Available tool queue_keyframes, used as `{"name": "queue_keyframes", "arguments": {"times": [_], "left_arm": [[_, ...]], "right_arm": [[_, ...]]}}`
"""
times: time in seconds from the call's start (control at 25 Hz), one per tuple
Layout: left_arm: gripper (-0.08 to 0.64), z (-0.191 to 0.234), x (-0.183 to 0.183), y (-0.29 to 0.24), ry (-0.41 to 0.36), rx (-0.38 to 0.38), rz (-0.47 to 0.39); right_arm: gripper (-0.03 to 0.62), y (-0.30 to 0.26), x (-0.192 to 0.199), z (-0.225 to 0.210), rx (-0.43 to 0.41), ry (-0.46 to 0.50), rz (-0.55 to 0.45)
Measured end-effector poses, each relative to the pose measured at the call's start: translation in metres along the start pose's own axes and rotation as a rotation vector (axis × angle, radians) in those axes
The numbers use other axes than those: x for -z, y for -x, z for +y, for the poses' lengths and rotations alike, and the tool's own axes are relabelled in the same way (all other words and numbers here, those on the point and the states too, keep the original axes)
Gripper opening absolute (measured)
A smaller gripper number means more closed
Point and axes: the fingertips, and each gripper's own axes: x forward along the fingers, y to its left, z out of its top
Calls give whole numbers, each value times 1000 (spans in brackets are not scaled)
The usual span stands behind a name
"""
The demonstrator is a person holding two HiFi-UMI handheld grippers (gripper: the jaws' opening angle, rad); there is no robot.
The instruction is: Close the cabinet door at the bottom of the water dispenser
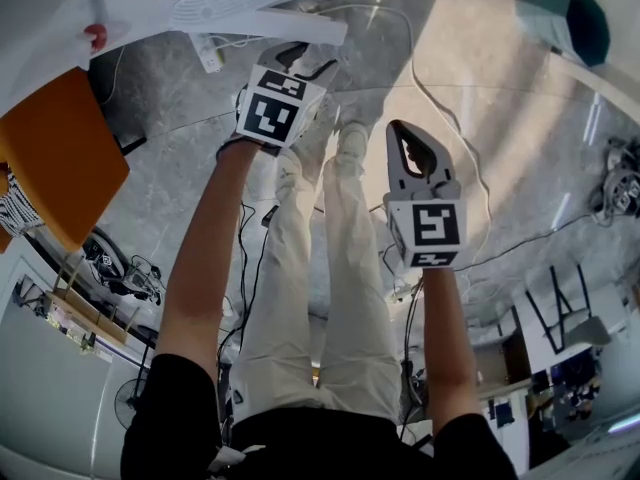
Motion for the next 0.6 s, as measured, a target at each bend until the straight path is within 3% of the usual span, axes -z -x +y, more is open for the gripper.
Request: {"name": "queue_keyframes", "arguments": {"times": [0.6], "left_arm": [[221,29,-31,-8,-54,-71,-41]], "right_arm": [[35,-8,-3,-10,4,5,-10]]}}
